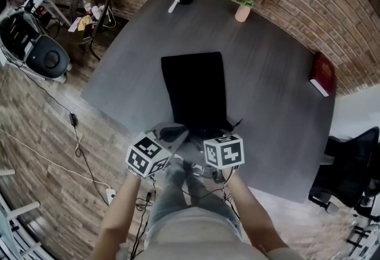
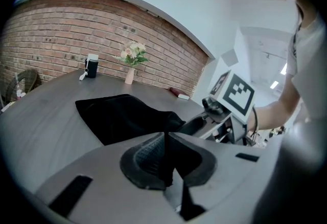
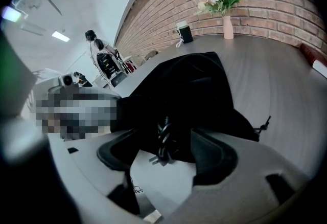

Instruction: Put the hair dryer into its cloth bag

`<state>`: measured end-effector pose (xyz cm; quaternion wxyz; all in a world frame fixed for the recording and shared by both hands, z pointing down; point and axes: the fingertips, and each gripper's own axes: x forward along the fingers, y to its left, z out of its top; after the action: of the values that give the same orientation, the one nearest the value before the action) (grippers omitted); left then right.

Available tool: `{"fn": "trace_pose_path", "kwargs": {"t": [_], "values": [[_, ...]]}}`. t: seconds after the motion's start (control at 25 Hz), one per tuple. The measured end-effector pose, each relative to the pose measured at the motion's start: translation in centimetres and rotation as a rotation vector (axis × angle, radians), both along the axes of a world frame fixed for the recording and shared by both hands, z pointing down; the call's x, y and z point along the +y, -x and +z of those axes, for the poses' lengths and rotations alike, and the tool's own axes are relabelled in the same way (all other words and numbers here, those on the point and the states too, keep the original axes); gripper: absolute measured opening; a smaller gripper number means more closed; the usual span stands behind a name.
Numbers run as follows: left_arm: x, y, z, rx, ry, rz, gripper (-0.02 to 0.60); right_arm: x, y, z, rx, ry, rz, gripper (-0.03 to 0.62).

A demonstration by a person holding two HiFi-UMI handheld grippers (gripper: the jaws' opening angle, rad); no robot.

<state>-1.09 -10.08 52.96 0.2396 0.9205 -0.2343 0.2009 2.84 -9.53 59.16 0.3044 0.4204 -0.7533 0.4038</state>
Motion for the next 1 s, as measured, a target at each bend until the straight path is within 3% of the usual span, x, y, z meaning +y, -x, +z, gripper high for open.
{"fn": "trace_pose_path", "kwargs": {"t": [0.28, 0.56, 0.84, 1.0], "values": [[1.0, 0.5, 1.6, -0.041, 0.026, -0.022, 0.020, 3.4, -2.5, -1.3, -0.009, 0.001, 0.023, 0.311], [1.5, 0.2, 3.4, -0.076, 0.041, -0.043, 0.020, 5.0, -6.7, -2.4, 0.011, -0.014, 0.114, 0.304], [1.9, -0.3, 1.9, -0.022, 0.047, -0.047, 0.025, 4.2, -10.3, -4.6, 0.020, -0.071, 0.185, 0.295], [2.9, -0.3, 0.1, 0.004, 0.050, -0.035, 0.103, 3.2, -12.1, -6.3, -0.001, -0.112, 0.230, 0.290]]}}
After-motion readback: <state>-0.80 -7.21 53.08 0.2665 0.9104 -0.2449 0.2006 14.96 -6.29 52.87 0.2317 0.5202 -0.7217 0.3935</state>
